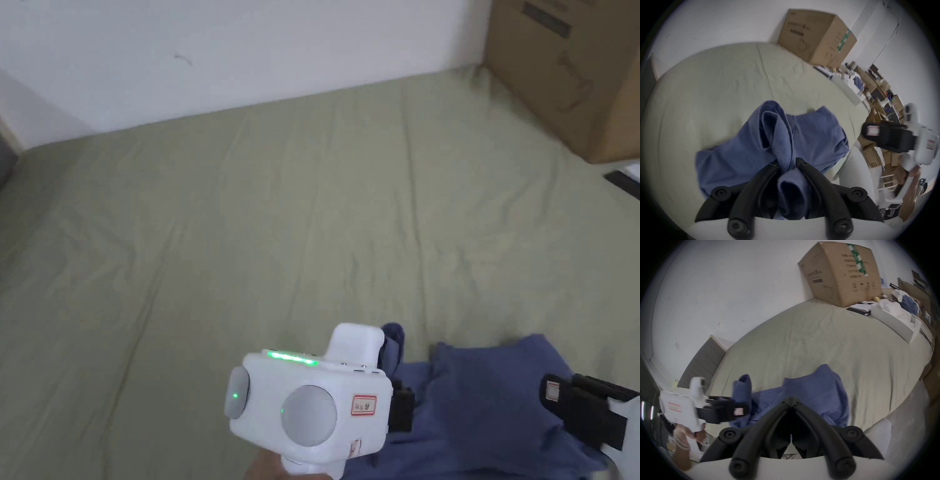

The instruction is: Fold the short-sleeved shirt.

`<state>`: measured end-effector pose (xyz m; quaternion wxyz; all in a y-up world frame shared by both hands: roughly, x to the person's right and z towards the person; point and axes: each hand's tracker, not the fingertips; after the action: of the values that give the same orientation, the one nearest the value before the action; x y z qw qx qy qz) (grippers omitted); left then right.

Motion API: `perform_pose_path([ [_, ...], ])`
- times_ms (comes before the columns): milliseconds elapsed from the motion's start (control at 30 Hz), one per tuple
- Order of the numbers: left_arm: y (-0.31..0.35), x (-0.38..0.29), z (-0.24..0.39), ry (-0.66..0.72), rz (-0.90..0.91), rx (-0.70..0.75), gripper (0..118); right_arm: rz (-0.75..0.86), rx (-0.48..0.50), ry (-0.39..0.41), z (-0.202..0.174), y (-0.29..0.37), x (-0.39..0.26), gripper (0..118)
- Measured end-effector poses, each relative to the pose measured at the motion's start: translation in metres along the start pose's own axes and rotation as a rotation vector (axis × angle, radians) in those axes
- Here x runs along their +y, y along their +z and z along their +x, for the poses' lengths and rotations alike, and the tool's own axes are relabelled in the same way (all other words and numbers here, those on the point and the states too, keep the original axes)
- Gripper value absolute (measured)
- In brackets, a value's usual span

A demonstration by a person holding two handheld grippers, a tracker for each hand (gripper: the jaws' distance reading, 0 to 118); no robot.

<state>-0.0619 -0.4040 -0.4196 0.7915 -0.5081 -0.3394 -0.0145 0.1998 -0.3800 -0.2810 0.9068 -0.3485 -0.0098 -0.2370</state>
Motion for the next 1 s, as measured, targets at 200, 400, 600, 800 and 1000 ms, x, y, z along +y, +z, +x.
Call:
perform_pose_path([
  [200, -0.026, -0.001, -0.010, 0.086, -0.050, -0.056, 82, -0.002, -0.039, -0.061, 0.028, 0.010, -0.010, 0],
  [400, 0.044, -0.004, -0.044, 0.202, 0.088, 0.022, 81, -0.008, 0.009, -0.124, 0.036, 0.010, -0.014, 0],
  [600, 0.048, -0.016, -0.079, 0.287, 0.076, 0.145, 13, 0.002, 0.032, -0.081, 0.025, 0.003, -0.010, 0],
  [800, 0.011, -0.026, -0.054, 0.276, 0.014, -0.021, 2, 0.014, 0.071, -0.043, 0.016, 0.003, -0.007, 0],
  [1000, -0.031, -0.032, -0.011, 0.216, -0.067, -0.134, 2, -0.002, 0.042, 0.000, 0.015, 0.003, -0.007, 0],
])
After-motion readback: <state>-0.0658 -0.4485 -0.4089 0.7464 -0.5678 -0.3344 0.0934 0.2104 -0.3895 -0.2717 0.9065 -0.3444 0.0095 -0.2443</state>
